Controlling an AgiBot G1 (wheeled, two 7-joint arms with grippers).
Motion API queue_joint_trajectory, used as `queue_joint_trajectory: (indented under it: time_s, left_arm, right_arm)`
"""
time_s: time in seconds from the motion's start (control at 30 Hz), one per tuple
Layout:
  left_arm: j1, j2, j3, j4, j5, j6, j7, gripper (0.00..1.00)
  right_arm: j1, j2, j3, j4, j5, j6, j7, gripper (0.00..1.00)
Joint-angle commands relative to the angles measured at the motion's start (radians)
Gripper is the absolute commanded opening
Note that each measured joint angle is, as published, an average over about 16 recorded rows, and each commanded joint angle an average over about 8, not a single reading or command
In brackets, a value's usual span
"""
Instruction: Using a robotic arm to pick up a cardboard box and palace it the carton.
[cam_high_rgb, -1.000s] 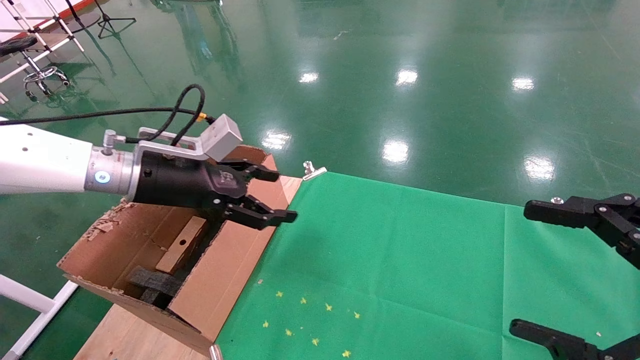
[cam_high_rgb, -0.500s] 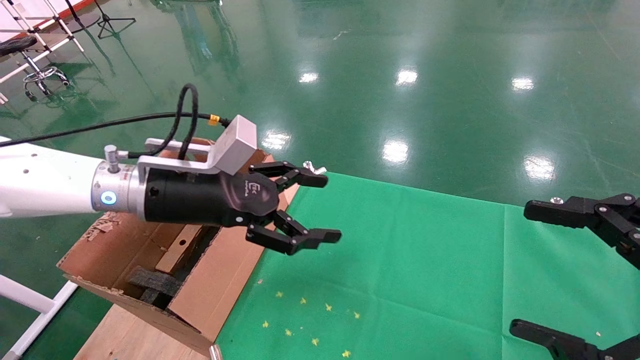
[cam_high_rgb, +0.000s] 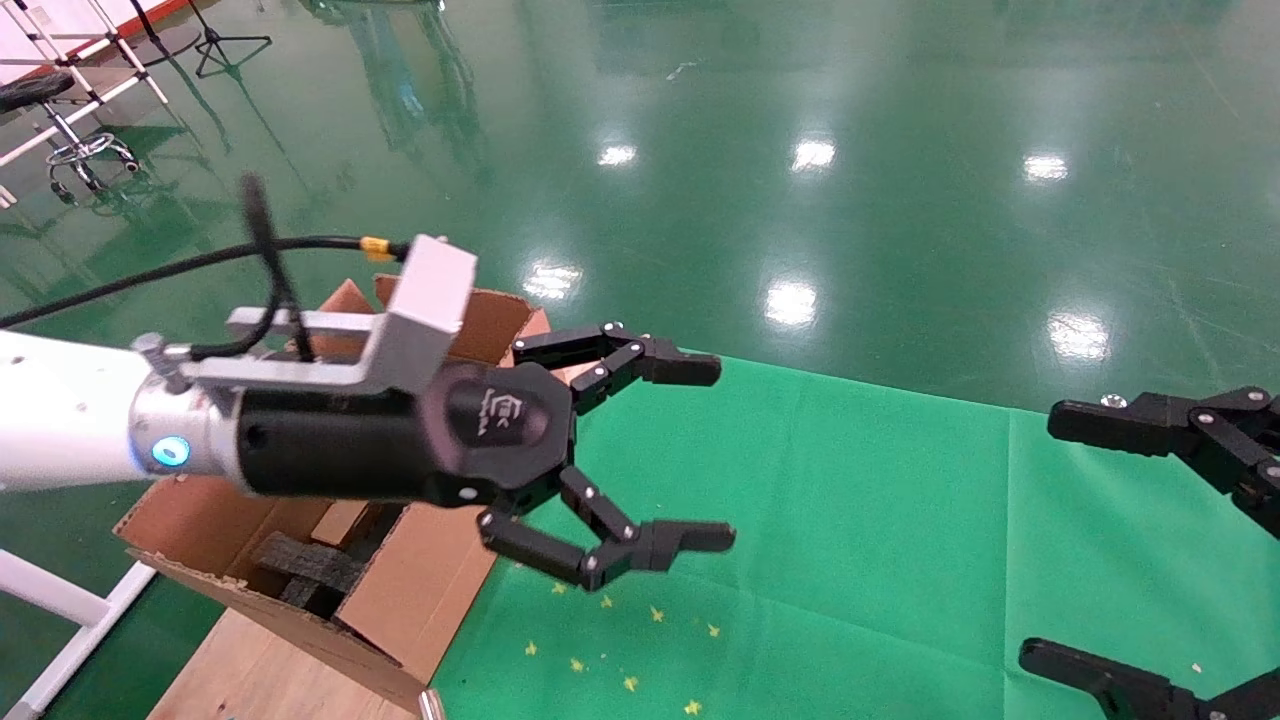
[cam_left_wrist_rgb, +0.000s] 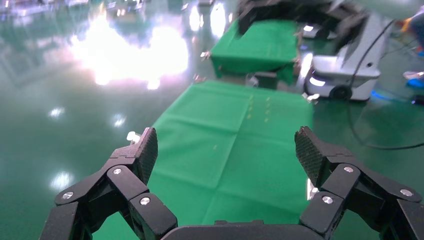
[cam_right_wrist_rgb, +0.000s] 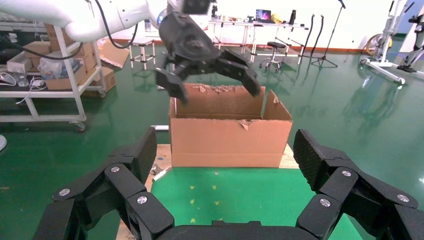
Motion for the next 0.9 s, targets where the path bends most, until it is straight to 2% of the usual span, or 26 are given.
queue_joint_trajectory:
  time_s: [0.03,0.23,0.4,0.9]
  left_arm:
    - [0.029,0.002,-0.036,-0.023,-0.018,0.01,0.009,1.0]
    - [0.107,0.007,-0.133,-0.083,-0.065,0.036,0.033,1.0]
    - [0.136,0.009,-0.168,-0.105,-0.083,0.046,0.04,1.0]
    - [0.118,0.008,-0.145,-0.091,-0.073,0.04,0.036,1.0]
  right_arm:
    - [0.0,0.0,0.0,0.0,0.0,0.0,0.0,1.0]
    - [0.0,0.0,0.0,0.0,0.0,0.0,0.0,1.0]
    - [0.0,0.0,0.0,0.0,0.001,0.001,0.0,1.0]
    - [0.0,0.0,0.0,0.0,0.001,0.001,0.0,1.0]
